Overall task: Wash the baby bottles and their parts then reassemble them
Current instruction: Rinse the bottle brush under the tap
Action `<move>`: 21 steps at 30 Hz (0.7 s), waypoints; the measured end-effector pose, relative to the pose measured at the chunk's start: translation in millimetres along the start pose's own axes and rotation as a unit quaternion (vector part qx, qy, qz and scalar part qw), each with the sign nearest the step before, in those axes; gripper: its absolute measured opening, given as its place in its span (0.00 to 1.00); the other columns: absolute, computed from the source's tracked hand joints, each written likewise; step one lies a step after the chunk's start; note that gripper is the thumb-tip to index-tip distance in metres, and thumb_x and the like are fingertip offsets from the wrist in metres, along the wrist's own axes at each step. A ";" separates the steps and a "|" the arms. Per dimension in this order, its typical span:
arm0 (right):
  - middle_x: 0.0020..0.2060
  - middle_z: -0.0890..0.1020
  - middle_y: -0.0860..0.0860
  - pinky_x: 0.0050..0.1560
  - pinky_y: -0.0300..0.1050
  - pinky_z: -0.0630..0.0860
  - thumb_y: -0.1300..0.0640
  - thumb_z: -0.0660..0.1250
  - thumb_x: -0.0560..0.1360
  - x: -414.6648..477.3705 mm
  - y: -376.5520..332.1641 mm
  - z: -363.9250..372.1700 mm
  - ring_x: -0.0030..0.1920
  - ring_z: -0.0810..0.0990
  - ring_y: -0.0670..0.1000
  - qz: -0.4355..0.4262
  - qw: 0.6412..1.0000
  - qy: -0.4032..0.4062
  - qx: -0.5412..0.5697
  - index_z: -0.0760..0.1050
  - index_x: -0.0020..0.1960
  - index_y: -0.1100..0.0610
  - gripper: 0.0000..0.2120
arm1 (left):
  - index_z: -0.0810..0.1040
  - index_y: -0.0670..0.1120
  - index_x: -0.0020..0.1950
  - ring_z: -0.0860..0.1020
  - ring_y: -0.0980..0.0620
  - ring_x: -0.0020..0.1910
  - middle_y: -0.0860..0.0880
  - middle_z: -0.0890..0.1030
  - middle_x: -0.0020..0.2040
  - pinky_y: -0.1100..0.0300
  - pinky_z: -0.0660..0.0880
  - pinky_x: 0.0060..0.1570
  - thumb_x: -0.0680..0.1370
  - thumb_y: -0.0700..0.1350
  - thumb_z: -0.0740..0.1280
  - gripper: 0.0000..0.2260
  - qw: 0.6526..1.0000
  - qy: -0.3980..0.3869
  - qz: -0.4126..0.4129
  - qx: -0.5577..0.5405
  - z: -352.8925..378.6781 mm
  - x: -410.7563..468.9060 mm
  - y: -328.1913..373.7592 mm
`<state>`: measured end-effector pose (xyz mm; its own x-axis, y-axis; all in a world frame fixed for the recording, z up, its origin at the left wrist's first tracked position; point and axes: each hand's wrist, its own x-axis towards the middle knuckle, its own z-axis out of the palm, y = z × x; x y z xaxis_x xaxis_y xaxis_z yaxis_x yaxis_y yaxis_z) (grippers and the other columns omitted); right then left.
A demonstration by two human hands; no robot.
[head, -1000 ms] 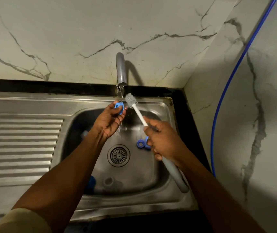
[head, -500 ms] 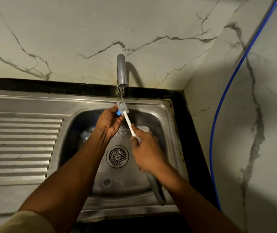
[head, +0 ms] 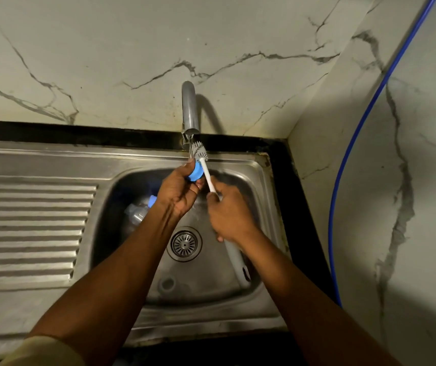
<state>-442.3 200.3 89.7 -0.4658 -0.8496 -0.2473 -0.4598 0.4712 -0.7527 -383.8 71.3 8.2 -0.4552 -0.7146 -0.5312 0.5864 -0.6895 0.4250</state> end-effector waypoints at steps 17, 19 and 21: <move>0.45 0.80 0.56 0.21 0.42 0.75 0.55 0.56 0.83 -22.2 3.3 3.1 0.31 0.79 0.52 0.011 0.999 -0.037 -0.001 0.67 0.75 0.43 0.21 | 0.79 0.38 0.57 0.81 0.47 0.50 0.40 0.81 0.52 0.54 0.77 0.59 0.81 0.41 0.66 0.08 0.999 0.018 0.005 -0.039 -1.4 9.8 11.6; 0.40 0.77 0.53 0.22 0.40 0.73 0.56 0.56 0.84 -3.3 -0.4 -2.6 0.28 0.75 0.47 0.024 0.998 -0.013 0.056 0.68 0.75 0.45 0.21 | 0.79 0.37 0.60 0.80 0.46 0.52 0.40 0.81 0.52 0.52 0.73 0.68 0.80 0.40 0.66 0.10 1.000 -0.004 -0.004 -0.019 2.0 5.7 1.3; 0.37 0.75 0.50 0.22 0.39 0.72 0.56 0.56 0.84 -2.9 -2.9 -6.1 0.27 0.74 0.46 0.027 0.997 -0.031 0.060 0.67 0.75 0.45 0.21 | 0.77 0.37 0.64 0.80 0.46 0.52 0.39 0.81 0.54 0.51 0.70 0.71 0.78 0.40 0.69 0.15 0.999 -0.002 0.001 -0.040 1.5 4.0 2.7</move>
<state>-444.3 202.9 96.3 -0.4378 -0.8386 -0.3242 -0.3404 0.4884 -0.8035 -385.1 66.4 8.3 -0.4567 -0.7168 -0.5270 0.6395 -0.6763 0.3656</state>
